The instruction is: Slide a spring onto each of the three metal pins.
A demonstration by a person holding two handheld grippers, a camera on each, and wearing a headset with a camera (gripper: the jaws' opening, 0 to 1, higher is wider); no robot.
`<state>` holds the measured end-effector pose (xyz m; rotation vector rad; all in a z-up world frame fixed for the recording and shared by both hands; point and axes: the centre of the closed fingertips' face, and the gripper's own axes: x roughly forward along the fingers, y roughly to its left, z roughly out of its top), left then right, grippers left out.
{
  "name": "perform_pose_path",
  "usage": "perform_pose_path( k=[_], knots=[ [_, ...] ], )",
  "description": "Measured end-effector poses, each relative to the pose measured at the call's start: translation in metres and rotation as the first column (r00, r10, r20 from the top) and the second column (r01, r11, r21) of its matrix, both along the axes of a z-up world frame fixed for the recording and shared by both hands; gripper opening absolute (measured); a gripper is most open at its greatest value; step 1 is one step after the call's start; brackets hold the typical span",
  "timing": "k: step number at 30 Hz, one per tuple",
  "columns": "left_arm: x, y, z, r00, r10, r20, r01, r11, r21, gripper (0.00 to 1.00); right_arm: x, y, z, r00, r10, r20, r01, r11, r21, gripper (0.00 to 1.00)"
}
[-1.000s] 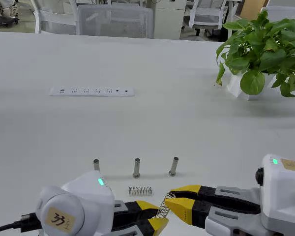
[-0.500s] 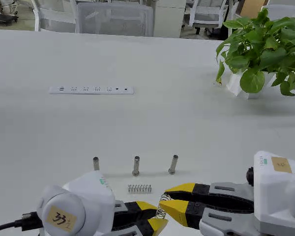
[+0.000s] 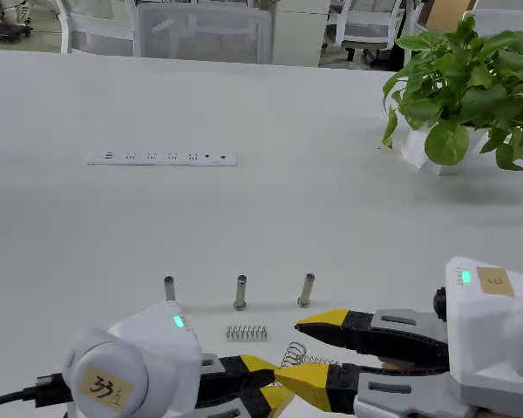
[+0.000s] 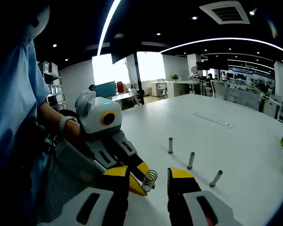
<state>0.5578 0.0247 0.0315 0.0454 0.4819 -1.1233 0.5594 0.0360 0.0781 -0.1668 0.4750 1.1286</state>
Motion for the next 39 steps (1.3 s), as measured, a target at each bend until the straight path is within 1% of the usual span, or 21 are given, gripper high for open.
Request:
perform_pose_path(
  k=[1,2,6,7,10,11,12,13,14,15,18,19,20,22,23,26,27,28,34,37,39],
  knots=[
    [-0.001,0.000,-0.001,1.000,-0.018,0.014,0.017,1.000,0.018,0.06,0.000,-0.003,-0.001,0.999,0.028,0.017,-0.027,0.999,-0.040,0.28],
    [-0.002,0.000,-0.001,1.000,-0.024,0.017,0.024,1.000,0.021,0.06,-0.001,-0.004,-0.001,0.999,0.049,0.020,-0.048,0.997,-0.062,0.28],
    [-0.004,0.001,-0.002,0.998,-0.054,0.027,0.053,0.998,0.039,0.06,-0.004,-0.008,0.001,0.991,0.129,0.023,-0.125,0.984,-0.123,0.27],
    [-0.004,0.001,-0.003,0.998,-0.061,0.030,0.059,0.997,0.045,0.06,-0.005,-0.010,0.000,0.989,0.149,0.024,-0.144,0.979,-0.144,0.26],
    [-0.005,0.002,-0.004,0.995,-0.090,0.037,0.087,0.994,0.070,0.06,-0.011,-0.013,-0.001,0.975,0.221,0.017,-0.212,0.954,-0.210,0.25],
    [-0.006,0.003,-0.006,0.993,-0.105,0.044,0.101,0.991,0.086,0.06,-0.014,-0.014,-0.002,0.967,0.256,0.012,-0.246,0.939,-0.240,0.25],
    [-0.007,0.003,-0.007,0.992,-0.116,0.045,0.112,0.989,0.097,0.06,-0.015,-0.015,-0.003,0.961,0.275,0.009,-0.264,0.929,-0.261,0.24],
    [-0.008,0.003,-0.008,0.990,-0.132,0.048,0.126,0.986,0.111,0.06,-0.018,-0.016,-0.005,0.951,0.310,0.004,-0.295,0.909,-0.294,0.24],
    [-0.008,0.003,-0.009,0.989,-0.139,0.050,0.133,0.984,0.116,0.06,-0.019,-0.016,-0.006,0.944,0.329,0.005,-0.311,0.896,-0.316,0.23],
    [-0.009,0.002,-0.010,0.987,-0.152,0.050,0.144,0.982,0.125,0.06,-0.021,-0.017,-0.009,0.934,0.357,-0.005,-0.337,0.877,-0.342,0.23],
    [-0.012,0.001,-0.012,0.982,-0.180,0.055,0.170,0.974,0.148,0.06,-0.022,-0.016,-0.013,0.918,0.396,-0.018,-0.372,0.846,-0.383,0.21],
    [-0.012,0.000,-0.012,0.981,-0.186,0.056,0.176,0.972,0.153,0.06,-0.021,-0.015,-0.013,0.917,0.398,-0.019,-0.374,0.843,-0.386,0.21],
    [-0.013,0.000,-0.013,0.980,-0.191,0.054,0.180,0.972,0.154,0.06,-0.023,-0.015,-0.015,0.909,0.416,-0.031,-0.393,0.829,-0.399,0.22],
    [-0.014,-0.001,-0.013,0.978,-0.199,0.053,0.189,0.969,0.157,0.06,-0.023,-0.013,-0.017,0.901,0.433,-0.038,-0.409,0.816,-0.407,0.21],
    [-0.014,-0.001,-0.013,0.978,-0.203,0.054,0.193,0.968,0.160,0.06,-0.024,-0.012,-0.018,0.894,0.445,-0.047,-0.423,0.807,-0.412,0.20],
    [-0.016,-0.002,-0.015,0.974,-0.219,0.057,0.206,0.963,0.175,0.06,-0.026,-0.009,-0.020,0.881,0.469,-0.062,-0.450,0.790,-0.416,0.19],
    [-0.017,-0.003,-0.016,0.973,-0.225,0.057,0.211,0.961,0.179,0.06,-0.026,-0.009,-0.021,0.876,0.477,-0.066,-0.457,0.782,-0.423,0.18],
    [-0.017,-0.003,-0.016,0.971,-0.231,0.057,0.217,0.959,0.183,0.06,-0.026,-0.009,-0.022,0.869,0.489,-0.069,-0.467,0.770,-0.434,0.17],
    [-0.018,-0.006,-0.016,0.968,-0.246,0.055,0.232,0.954,0.188,0.06,-0.027,-0.010,-0.027,0.852,0.515,-0.093,-0.497,0.741,-0.452,0.14],
    [-0.017,-0.007,-0.016,0.967,-0.249,0.055,0.235,0.954,0.187,0.06,-0.027,-0.011,-0.030,0.848,0.519,-0.106,-0.506,0.735,-0.451,0.14],
    [-0.017,-0.008,-0.015,0.967,-0.251,0.055,0.237,0.954,0.185,0.06,-0.028,-0.011,-0.032,0.844,0.524,-0.113,-0.512,0.728,-0.456,0.13]
  ],
)
